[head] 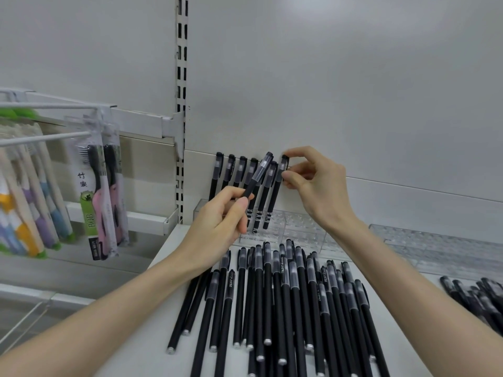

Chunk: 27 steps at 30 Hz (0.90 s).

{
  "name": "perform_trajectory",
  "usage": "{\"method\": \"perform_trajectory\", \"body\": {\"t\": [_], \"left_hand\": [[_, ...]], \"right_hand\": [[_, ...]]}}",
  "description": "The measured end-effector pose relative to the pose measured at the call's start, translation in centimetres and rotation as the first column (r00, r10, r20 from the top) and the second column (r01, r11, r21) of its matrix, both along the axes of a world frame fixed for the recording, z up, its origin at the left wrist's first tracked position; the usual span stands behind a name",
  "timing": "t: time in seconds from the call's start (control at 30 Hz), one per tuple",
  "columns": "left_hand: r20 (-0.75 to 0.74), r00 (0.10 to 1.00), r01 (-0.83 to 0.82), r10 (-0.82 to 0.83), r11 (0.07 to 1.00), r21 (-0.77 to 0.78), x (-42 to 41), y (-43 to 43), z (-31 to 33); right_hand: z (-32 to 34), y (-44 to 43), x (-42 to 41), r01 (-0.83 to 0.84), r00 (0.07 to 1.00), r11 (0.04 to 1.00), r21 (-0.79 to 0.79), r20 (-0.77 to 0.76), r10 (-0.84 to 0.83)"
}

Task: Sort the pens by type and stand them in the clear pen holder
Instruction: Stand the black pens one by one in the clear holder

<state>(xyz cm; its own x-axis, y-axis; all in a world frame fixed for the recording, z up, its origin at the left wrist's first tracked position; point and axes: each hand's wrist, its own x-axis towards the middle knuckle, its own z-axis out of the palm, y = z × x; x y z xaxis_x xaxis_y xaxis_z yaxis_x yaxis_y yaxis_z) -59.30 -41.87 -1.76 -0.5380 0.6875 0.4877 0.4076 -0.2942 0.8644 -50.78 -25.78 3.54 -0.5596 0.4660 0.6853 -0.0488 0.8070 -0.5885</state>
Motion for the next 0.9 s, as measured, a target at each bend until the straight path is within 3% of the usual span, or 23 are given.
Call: {"method": "perform_trajectory", "body": {"t": [0.7, 0.77, 0.9], "left_hand": [[-0.026, 1.000, 0.015, -0.015, 1.000, -0.007, 0.0, 0.0, -0.2], [-0.030, 0.999, 0.022, -0.023, 1.000, -0.010, 0.0, 0.0, -0.2], [-0.057, 0.997, 0.058, -0.059, 0.998, -0.016, -0.1, 0.2, -0.5]], "right_hand": [[-1.0, -0.2, 0.5, 0.007, 1.000, 1.000, 0.023, 0.027, -0.008], [-0.8, -0.9, 1.0, 0.002, 1.000, 1.000, -0.029, -0.025, -0.003], [-0.9, -2.7, 1.8, -0.213, 0.977, 0.945, -0.250, -0.058, 0.205]]}}
